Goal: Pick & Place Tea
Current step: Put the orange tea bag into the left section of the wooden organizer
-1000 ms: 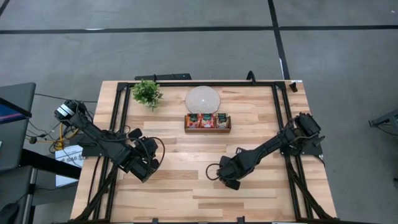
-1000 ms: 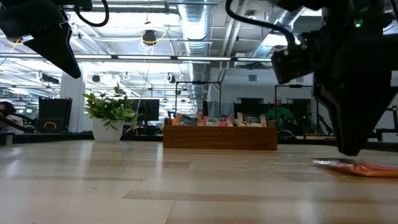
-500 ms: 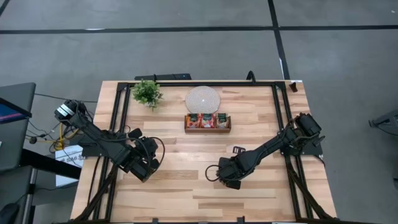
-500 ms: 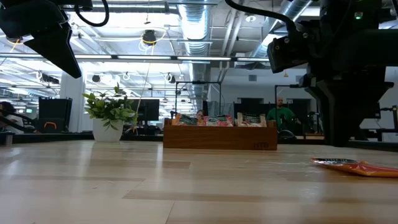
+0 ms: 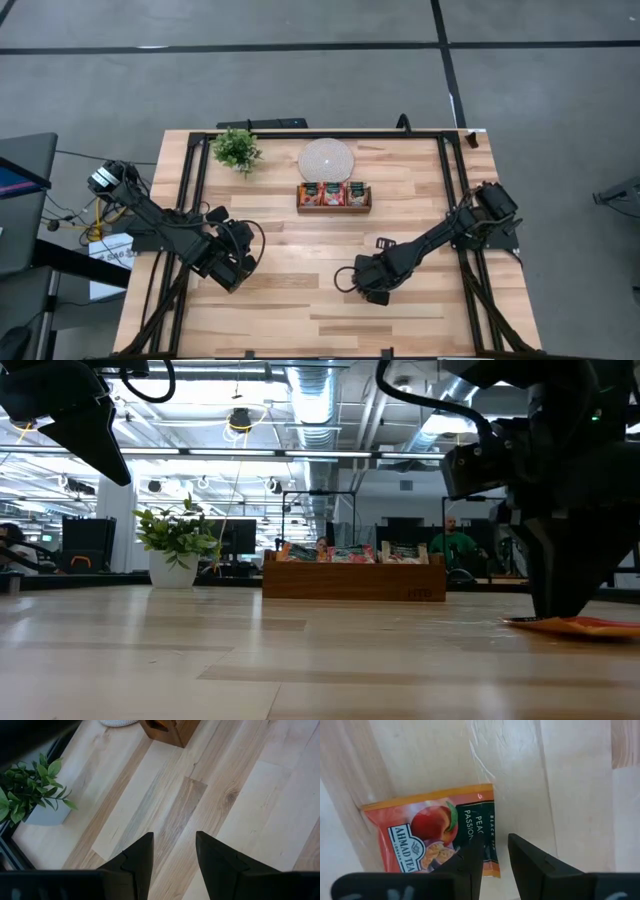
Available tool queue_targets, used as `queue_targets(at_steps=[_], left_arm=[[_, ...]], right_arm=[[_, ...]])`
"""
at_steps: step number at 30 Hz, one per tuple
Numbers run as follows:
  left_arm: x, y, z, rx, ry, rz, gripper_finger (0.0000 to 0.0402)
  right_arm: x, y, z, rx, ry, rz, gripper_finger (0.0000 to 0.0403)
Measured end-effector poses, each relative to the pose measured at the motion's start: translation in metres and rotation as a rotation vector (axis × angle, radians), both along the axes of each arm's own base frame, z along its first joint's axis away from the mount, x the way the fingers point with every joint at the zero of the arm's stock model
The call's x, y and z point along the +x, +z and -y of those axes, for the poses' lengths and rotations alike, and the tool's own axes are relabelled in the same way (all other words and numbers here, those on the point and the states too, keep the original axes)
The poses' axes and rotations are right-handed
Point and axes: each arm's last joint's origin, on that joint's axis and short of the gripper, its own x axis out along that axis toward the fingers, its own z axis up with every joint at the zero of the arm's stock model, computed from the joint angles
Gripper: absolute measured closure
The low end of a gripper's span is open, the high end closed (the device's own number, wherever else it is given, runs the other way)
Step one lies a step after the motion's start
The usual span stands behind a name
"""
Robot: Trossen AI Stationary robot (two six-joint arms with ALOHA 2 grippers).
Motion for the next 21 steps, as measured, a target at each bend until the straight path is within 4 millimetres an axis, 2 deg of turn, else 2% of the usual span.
queue_targets(at_steps=[11, 21], left_arm=[[0.0, 0.0, 0.0, 0.001, -0.001, -0.001, 0.0261], [0.0, 0.0, 0.0, 0.001, 0.0, 0.0, 0.0261]], right_arm=[[-0.005, -0.011, 0.004, 0.001, -0.02, -0.006, 0.0323], [-0.003, -0.012, 0.009, 0.026, 0.006, -0.029, 0.0397]])
